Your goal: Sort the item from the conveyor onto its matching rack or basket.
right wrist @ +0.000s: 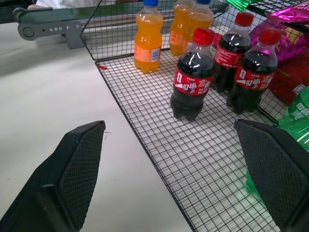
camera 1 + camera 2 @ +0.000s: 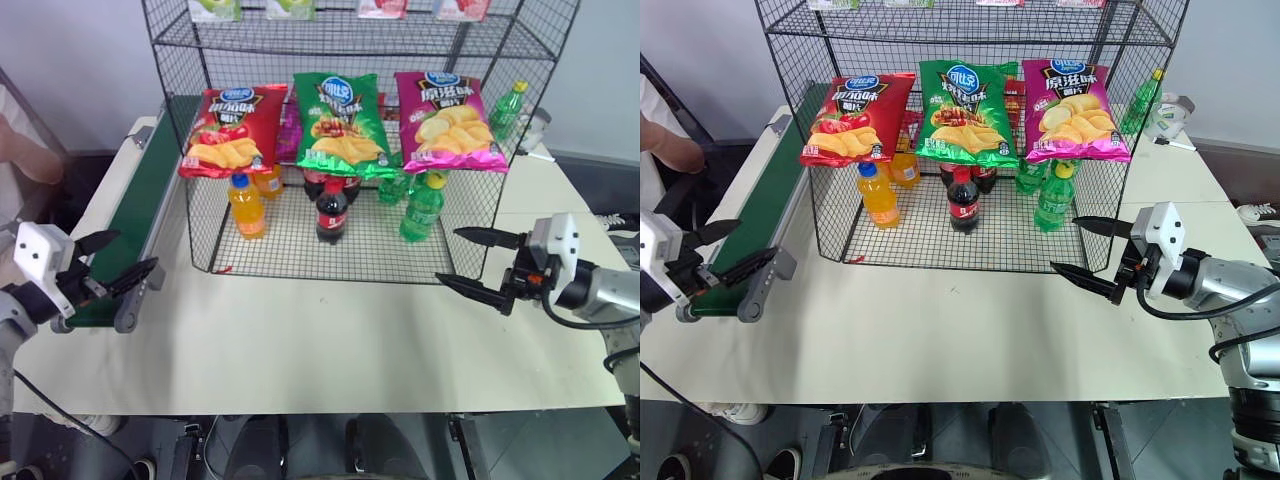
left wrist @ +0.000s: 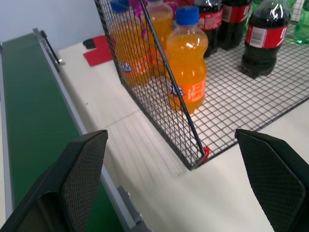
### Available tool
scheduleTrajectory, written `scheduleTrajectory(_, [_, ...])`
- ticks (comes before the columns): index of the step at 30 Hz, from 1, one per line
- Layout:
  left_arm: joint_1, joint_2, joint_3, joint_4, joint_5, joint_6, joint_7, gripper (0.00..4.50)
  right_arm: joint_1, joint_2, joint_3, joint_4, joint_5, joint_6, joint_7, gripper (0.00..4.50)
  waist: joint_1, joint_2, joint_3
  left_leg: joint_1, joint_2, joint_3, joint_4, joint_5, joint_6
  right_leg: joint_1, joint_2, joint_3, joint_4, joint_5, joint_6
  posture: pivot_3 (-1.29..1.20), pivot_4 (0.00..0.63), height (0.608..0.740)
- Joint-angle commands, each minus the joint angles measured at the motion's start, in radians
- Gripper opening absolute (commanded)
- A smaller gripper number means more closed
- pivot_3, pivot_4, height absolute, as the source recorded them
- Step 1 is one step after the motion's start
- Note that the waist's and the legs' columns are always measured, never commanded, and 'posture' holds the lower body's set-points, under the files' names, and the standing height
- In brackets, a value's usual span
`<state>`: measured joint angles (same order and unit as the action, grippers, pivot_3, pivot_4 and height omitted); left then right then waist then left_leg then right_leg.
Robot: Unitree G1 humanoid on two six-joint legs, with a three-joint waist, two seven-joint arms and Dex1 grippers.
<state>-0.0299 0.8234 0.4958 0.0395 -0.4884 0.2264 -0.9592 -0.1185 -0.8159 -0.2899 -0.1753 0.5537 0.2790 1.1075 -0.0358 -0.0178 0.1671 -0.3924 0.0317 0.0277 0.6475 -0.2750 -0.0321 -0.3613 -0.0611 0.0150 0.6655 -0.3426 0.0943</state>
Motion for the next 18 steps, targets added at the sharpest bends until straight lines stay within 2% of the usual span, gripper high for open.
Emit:
scheduleTrajectory(1, [-0.017, 0.011, 0.002, 0.007, 0.012, -0.043, -0.01, 4.5, -0.006, -0.002, -0.009, -0.036, 0.005, -0.008, -0.01, 4.46, 0.0, 0.0, 0.0, 0.0, 0.0, 0.0, 0.0, 0.0, 0.0, 0.0, 0.0, 0.0, 0.0, 0.0, 0.0, 0.0, 0.15, 0.739])
scheduleTrajectory(4, [-0.027, 0.011, -0.015, 0.028, 0.047, -0.08, 0.001, 4.5, -0.004, -0.011, -0.012, -0.037, 0.001, -0.008, -0.011, 4.46, -0.001, 0.0, 0.0, 0.0, 0.0, 0.0, 0.0, 0.0, 0.0, 0.0, 0.0, 0.0, 0.0, 0.0, 0.0, 0.0, 0.15, 0.739])
scheduleTrajectory(18, [-0.02, 0.013, -0.021, 0.039, 0.039, -0.072, -0.02, 4.5, -0.007, -0.02, -0.003, -0.012, -0.02, -0.029, 0.003, 4.46, -0.001, 0.0, 0.0, 0.0, 0.0, 0.0, 0.0, 0.0, 0.0, 0.0, 0.0, 0.0, 0.0, 0.0, 0.0, 0.0, 0.15, 0.739])
